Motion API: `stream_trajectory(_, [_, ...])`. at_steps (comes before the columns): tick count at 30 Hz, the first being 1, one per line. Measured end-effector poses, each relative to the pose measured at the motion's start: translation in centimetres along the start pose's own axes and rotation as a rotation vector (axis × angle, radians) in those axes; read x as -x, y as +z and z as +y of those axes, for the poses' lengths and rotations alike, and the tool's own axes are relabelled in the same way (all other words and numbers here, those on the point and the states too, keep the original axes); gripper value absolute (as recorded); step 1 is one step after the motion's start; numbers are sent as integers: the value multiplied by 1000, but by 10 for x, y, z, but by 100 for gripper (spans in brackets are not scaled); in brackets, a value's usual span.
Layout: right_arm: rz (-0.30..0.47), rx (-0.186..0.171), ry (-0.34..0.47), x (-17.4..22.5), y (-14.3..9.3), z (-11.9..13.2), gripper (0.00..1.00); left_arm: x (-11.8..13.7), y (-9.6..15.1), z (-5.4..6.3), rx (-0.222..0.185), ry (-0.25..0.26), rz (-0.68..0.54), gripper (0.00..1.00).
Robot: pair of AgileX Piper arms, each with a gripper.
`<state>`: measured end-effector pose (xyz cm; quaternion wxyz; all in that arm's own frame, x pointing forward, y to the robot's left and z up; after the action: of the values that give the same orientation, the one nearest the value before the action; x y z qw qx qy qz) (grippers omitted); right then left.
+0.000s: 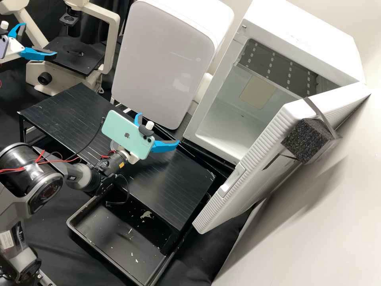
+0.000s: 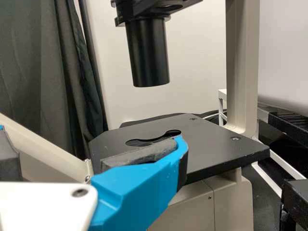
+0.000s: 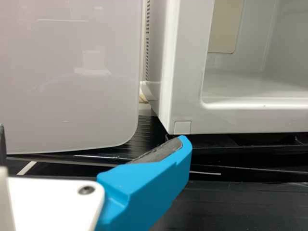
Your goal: Place the petri dish in the incubator
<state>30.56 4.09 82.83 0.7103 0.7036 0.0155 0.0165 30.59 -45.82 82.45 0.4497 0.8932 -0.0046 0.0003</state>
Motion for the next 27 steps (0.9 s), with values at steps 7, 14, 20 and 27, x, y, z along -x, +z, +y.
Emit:
stream_trajectory(7, [0, 0, 0, 0, 0, 0, 100, 0, 0, 0, 0, 0, 0, 100])
stream_trajectory(14, [14, 4, 21, 19, 5, 2, 100, 0, 0, 0, 0, 0, 0, 100])
stream_trajectory(20, [93, -27, 77, 56, 1, 6, 100, 0, 0, 0, 0, 0, 0, 100])
stream_trajectory(27, [173, -30, 18, 86, -10, -15, 100, 0, 0, 0, 0, 0, 0, 100])
